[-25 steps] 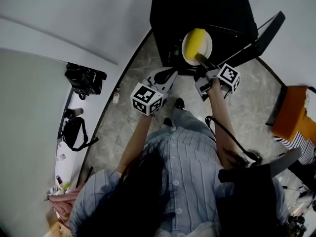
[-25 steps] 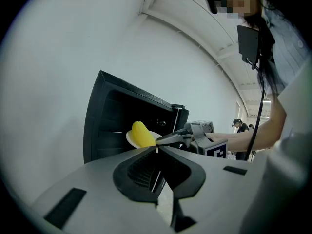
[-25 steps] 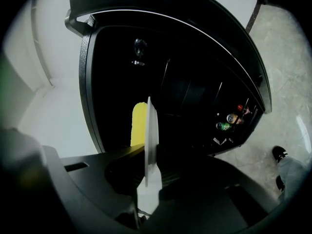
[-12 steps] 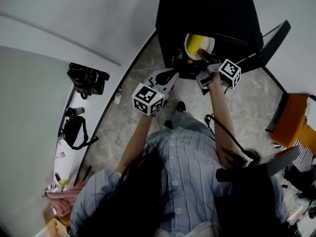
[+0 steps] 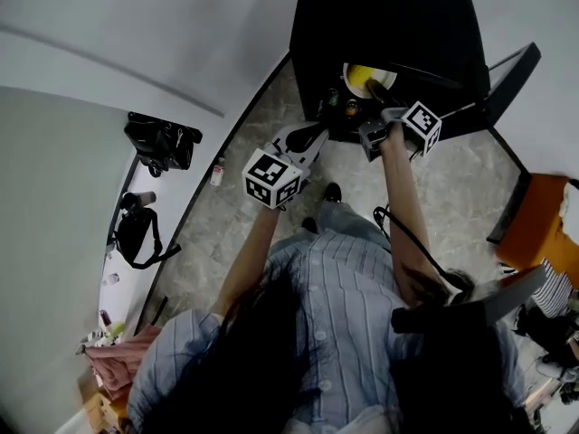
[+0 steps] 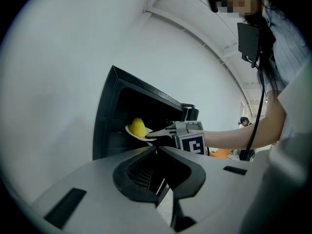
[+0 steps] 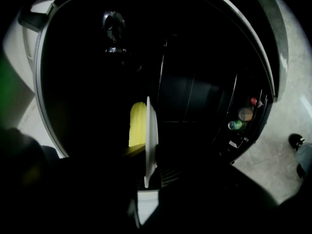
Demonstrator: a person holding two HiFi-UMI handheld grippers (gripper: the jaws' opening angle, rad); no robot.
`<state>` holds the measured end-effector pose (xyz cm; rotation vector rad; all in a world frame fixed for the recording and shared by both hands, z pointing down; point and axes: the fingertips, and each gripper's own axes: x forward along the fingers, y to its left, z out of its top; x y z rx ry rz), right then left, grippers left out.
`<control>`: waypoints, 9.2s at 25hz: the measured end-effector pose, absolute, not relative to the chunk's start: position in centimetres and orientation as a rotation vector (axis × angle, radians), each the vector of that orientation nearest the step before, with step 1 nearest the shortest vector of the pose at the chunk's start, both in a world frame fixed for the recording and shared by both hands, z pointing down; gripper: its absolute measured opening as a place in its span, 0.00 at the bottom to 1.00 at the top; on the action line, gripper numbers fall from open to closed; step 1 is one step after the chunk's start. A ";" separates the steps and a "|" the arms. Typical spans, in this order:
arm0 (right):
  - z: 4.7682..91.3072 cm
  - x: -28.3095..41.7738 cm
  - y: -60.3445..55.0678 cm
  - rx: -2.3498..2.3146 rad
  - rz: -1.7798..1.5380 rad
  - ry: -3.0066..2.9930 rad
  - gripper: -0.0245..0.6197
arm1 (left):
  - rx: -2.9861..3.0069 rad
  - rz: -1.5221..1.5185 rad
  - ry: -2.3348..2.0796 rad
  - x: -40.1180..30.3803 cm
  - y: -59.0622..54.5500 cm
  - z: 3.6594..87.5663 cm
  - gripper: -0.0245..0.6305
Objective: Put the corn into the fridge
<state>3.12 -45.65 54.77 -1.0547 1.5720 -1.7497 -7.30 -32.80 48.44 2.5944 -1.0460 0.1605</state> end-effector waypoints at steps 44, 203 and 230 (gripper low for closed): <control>53.6 2.9 -49.8 -1.134 -1.664 1.609 0.20 | 2.518 0.146 -1.096 -9.5 -32.3 49.4 0.07; 49.7 8.3 2.2 -1.120 -1.197 2.753 0.10 | 2.503 0.002 -1.172 2.0 3.4 47.2 0.07; 48.1 9.5 14.5 -0.872 -1.048 2.953 0.10 | 2.491 0.026 -1.291 5.4 15.1 46.2 0.07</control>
